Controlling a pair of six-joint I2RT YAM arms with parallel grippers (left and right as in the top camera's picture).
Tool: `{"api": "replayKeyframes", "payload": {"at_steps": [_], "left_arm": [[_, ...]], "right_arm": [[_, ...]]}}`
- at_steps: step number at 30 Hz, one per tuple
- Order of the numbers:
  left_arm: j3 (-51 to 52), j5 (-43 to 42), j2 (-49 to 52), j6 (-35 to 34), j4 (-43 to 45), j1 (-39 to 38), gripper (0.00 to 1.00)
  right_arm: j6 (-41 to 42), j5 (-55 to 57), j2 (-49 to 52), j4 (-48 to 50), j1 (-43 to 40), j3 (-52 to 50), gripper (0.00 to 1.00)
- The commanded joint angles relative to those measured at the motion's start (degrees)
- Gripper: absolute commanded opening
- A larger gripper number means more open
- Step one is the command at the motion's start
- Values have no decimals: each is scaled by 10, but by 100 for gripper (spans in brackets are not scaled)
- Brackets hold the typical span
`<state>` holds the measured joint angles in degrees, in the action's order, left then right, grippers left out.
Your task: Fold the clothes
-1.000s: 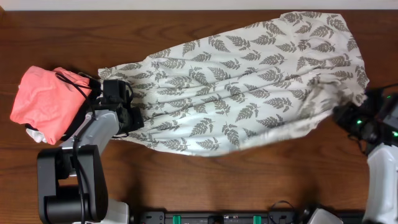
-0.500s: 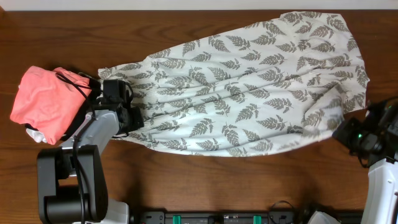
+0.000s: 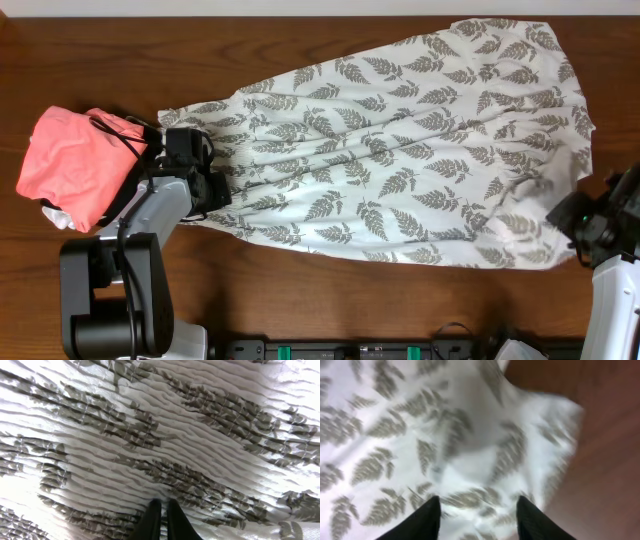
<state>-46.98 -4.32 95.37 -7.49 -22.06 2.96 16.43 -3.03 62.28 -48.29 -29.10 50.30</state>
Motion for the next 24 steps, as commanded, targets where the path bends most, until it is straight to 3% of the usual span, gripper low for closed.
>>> {"api": "replayKeyframes", "payload": {"at_steps": [1, 5, 14, 16, 21, 24], "left_arm": [[17, 7, 19, -1, -15, 6, 8], [17, 7, 19, -1, -15, 6, 8], [17, 7, 19, -1, -15, 6, 9], [17, 7, 19, -1, -15, 6, 8], [17, 7, 19, -1, -15, 6, 8], [17, 7, 19, -1, -15, 6, 8]], "right_arm": [[2, -8, -3, 18, 1, 7, 44], [49, 63, 8, 9, -13, 6, 47], [52, 59, 132, 14, -60, 5, 45], [43, 48, 165, 23, -65, 5, 39], [29, 28, 232, 65, -70, 5, 14], [28, 28, 257, 82, -70, 5, 11]]}}
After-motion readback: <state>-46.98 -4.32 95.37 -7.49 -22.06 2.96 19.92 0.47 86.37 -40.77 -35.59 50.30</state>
